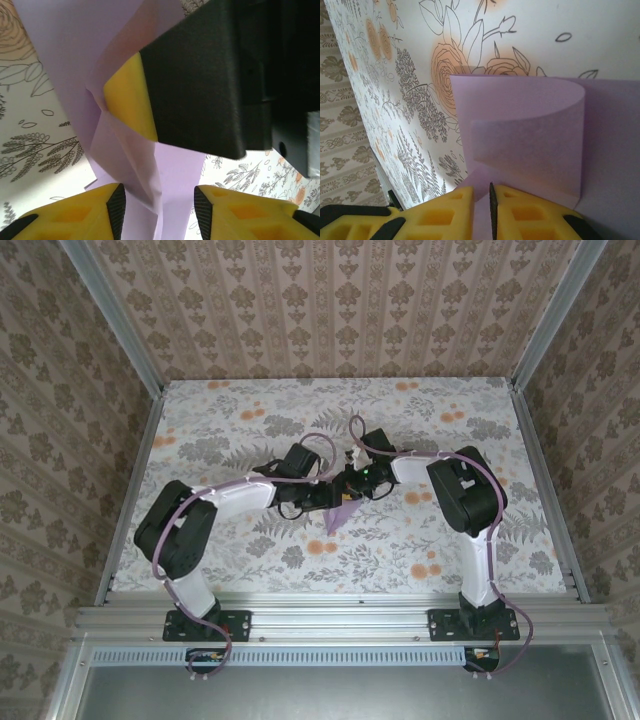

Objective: Fold a paper plane with a square sheet of paper (pick it up from the middle)
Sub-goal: Fourth fold the wing at the center of the table.

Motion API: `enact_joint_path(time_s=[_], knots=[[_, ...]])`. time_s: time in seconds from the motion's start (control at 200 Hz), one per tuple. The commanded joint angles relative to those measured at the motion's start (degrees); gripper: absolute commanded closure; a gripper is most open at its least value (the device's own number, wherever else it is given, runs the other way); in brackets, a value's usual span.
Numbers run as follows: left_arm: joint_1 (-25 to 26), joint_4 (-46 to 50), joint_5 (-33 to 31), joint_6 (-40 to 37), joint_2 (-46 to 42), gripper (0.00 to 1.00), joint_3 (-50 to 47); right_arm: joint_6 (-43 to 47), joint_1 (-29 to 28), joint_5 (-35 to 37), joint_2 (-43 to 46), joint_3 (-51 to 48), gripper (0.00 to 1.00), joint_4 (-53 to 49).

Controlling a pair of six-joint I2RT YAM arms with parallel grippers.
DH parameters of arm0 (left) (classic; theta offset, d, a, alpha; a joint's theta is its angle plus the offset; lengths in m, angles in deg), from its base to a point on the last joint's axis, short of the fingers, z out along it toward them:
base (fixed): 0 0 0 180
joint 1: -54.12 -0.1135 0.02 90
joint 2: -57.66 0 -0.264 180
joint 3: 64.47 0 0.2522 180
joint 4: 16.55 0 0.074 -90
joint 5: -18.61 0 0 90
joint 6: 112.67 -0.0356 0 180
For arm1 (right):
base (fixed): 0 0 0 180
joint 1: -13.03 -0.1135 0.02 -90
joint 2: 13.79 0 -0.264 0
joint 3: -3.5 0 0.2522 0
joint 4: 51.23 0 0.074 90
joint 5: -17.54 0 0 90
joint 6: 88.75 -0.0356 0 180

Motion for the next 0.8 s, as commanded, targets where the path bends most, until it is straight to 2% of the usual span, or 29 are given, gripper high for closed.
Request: enact_joint_path(time_s=[0.0,0.115,0.465,0.635,0.795], knots=[[-0.24,-2.85,1.94,2.10,1.49,0.54,-0.63,-1.09,-0.51,-1.12,1.64,-1.22,0.80,0.11],[-0.26,-2.42,1.15,1.97,2.05,0.63,-0.98,-1.16,-0.51,-1.12,1.75,-1.29,0.80,0.19],[0.47,0.05,-0.78,0.07,1.70,0.67,-3.62,-1.14,-0.56,-1.03,2.21,-1.31,0.80,0.35],[0.46,-0.57,-0.85,0.15,2.44,0.77,-3.26,-1.20,-0.51,-1.03,2.76,-1.56,0.80,0.31],[0.38,-0.74,-0.60,0.04,2.15,0.80,-3.23,-1.36,-0.51,-1.02,3.46,-1.36,0.80,0.29]])
